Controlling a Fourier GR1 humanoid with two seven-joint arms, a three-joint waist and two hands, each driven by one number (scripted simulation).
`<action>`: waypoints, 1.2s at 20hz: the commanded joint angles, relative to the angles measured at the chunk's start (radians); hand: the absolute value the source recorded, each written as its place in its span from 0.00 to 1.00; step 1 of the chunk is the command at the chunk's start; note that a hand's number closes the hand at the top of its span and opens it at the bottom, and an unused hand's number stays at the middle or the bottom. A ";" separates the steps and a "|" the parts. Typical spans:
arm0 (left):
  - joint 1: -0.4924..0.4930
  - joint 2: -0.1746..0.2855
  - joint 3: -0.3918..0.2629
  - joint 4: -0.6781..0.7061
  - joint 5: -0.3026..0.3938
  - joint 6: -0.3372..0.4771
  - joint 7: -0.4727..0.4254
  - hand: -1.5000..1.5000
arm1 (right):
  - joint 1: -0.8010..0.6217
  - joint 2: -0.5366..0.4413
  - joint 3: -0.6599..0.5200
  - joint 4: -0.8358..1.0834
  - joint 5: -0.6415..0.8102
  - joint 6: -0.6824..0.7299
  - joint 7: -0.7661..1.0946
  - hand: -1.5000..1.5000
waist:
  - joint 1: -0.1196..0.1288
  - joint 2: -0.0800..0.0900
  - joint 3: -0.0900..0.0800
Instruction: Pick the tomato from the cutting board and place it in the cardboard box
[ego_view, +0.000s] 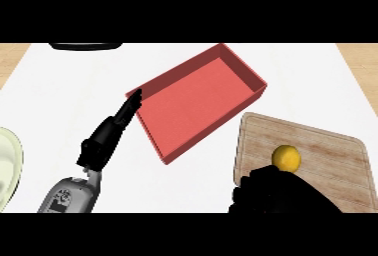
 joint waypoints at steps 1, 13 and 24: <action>0.053 0.047 0.038 -0.013 0.021 -0.044 -0.060 0.50 | 0.031 -0.025 -0.145 -0.205 -0.168 0.105 0.028 1.00 | -0.001 0.000 0.000; -0.001 -0.047 0.018 -0.002 -0.030 -0.018 0.013 0.50 | -0.343 0.221 -0.367 -0.006 -0.256 0.268 0.325 1.00 | 0.010 0.003 -0.001; 0.029 -0.048 0.043 0.015 -0.054 -0.066 -0.049 0.50 | -0.536 0.335 -0.356 0.309 -0.176 0.164 0.324 1.00 | 0.011 0.003 0.000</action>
